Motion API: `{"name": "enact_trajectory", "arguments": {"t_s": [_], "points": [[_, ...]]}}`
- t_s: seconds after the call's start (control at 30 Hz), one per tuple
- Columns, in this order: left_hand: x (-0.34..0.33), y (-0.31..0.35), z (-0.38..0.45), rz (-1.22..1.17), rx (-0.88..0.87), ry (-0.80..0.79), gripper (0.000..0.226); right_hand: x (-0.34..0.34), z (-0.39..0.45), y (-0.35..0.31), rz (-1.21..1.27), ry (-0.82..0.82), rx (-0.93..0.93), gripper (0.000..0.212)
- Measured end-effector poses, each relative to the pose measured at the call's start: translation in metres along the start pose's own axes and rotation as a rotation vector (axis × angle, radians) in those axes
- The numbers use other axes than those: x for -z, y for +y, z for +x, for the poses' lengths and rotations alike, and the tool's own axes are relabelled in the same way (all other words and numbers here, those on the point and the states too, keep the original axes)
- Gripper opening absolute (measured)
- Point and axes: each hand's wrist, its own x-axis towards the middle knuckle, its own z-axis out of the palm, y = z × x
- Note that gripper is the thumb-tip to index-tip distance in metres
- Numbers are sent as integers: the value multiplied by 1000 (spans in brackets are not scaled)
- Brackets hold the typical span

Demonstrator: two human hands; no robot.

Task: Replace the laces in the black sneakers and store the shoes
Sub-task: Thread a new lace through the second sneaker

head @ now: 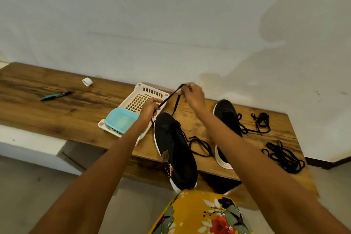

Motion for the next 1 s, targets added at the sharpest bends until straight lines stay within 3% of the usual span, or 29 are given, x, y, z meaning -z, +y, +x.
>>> {"name": "enact_trajectory", "arguments": {"t_s": [0.13, 0.23, 0.37, 0.47, 0.63, 0.77, 0.87, 1.0], "points": [[3, -19, 0, 862, -263, -108, 32, 1, 15, -6, -80, -20, -2, 18], [4, -21, 4, 1411, -203, -154, 43, -11, 3, 18, -265, -113, -41, 21], [-4, -10, 9, 1660, -91, -173, 32, -28, -23, 45, -593, -509, -124, 42], [-8, -4, 15, 1771, -41, -97, 32, -28, -34, 50, -848, -554, -107, 66], [-7, -3, 25, 1774, 30, -43, 31, -17, -38, 55, -890, -589, -127, 64], [-10, 1, 46, 1366, 95, 36, 19, -9, -36, 61, -685, -635, -164, 58], [-15, 2, 56, 1099, 96, 104, 17, -3, -37, 69, -597, -533, -100, 49], [-37, 6, 66, 765, -112, 169, 23, 4, -38, 74, -512, -483, -51, 73]]}}
